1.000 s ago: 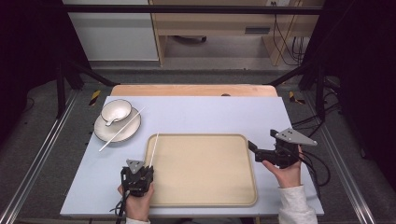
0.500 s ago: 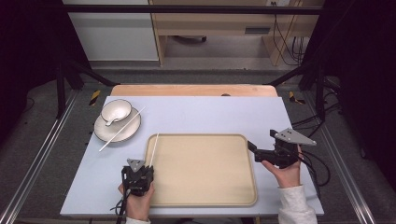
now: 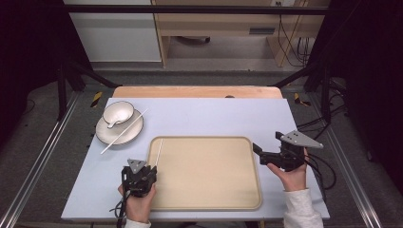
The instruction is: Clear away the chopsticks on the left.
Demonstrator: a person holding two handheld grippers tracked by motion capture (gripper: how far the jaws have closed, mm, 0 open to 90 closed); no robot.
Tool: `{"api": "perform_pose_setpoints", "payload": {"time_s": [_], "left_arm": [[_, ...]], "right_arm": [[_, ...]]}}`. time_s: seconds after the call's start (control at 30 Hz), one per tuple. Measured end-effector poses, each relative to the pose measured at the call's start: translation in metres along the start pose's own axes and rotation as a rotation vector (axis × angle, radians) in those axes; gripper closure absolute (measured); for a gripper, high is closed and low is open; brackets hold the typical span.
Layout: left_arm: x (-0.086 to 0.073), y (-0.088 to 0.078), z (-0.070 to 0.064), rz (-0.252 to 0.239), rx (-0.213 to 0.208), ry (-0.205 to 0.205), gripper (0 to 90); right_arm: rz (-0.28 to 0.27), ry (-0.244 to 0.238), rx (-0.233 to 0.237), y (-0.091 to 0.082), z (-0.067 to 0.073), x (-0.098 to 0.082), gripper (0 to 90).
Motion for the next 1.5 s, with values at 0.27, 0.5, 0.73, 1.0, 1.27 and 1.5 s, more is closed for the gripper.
{"api": "perform_pose_setpoints", "payload": {"time_s": [0.27,0.5,0.73,1.0,1.27,1.5], "left_arm": [[0.031,-0.018,0.002,-0.07,-0.082,0.083,55.1],[0.058,-0.031,0.013,-0.107,-0.128,0.128,41.7],[0.077,-0.041,0.025,-0.114,-0.169,0.161,32.5],[0.086,-0.044,0.051,-0.094,-0.15,0.197,27.4],[0.078,-0.037,0.092,-0.039,-0.099,0.212,26.4],[0.075,-0.027,0.117,-0.001,-0.078,0.201,24.9]], "right_arm": [[-0.011,0.008,-0.001,-0.002,-0.002,0.002,5.8],[-0.017,0.012,-0.002,-0.004,-0.003,0.003,5.7],[-0.023,0.019,-0.004,-0.006,-0.005,0.004,5.7],[-0.023,0.02,-0.005,-0.007,-0.006,0.004,5.7],[-0.02,0.012,-0.009,-0.006,-0.005,0.004,5.7],[-0.016,0.014,-0.009,-0.004,-0.004,0.003,5.6]]}}
Point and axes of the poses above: each handheld gripper's, and its own axes: y roughly forward along the jaws, x roughly out of its top, z roughly to its left, the point moved 7 cm from there along y, roughly forward along the jaws, and after that the axes turned 12 degrees about -x, right-handed, at the moved point
